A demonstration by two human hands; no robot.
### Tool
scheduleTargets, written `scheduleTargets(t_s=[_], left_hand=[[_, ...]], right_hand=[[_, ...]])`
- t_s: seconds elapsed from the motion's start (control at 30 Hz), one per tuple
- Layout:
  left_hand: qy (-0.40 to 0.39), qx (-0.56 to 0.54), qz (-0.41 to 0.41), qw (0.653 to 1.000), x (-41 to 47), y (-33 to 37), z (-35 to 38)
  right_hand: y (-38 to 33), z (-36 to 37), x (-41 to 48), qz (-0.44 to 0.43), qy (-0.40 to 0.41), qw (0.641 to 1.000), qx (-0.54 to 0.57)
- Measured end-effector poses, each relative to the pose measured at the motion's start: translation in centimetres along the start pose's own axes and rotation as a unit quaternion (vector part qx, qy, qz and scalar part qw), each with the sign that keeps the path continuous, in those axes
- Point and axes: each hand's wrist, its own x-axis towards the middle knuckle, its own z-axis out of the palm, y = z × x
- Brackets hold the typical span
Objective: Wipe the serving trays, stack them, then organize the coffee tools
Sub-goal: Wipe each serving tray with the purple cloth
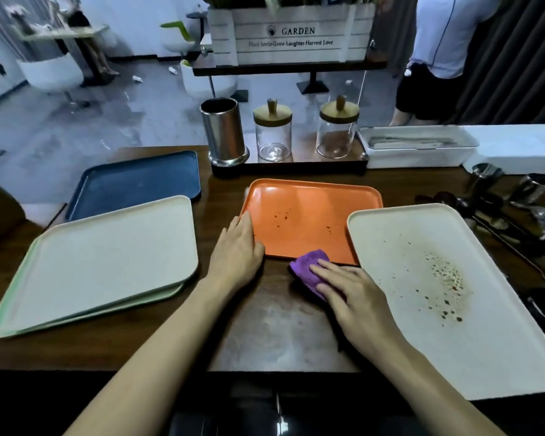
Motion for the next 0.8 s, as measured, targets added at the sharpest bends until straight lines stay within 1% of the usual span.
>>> scheduleTargets(t_s=[0.13,0.33,0.43,0.57,0.7,0.8], left_hand=[[0.001,0.051,-0.025,0.998,-2.0,-0.2,-0.5],[-0.002,0.115,-0.035,0.993,-3.9,-0.6,-1.1],[0.019,0.163,-0.041,0.986,-4.4,-1.4,-1.9],[-0.015,0.171,-0.033,0.985,-4.5,-2.7,-3.0],[-0.008,0.180,-0.045,0.983,-4.1,-3.3,-2.8],[-0.011,0.172,-0.045,0.984,-3.7,-3.9,-2.7]], right_hand=[[0.9,-1.4,0.5,0.002,0.003,1.000,0.031],[1.7,-2.7,1.8,0.019,0.010,0.997,0.080],[1.4,-3.1,3.4,0.011,-0.012,0.996,0.090],[-0.2,-0.4,7.8,-0.072,-0.069,0.995,-0.002],[-0.9,4.1,11.1,-0.159,-0.171,0.968,-0.095],[-0.7,5.3,12.3,-0.181,-0.184,0.960,-0.113]])
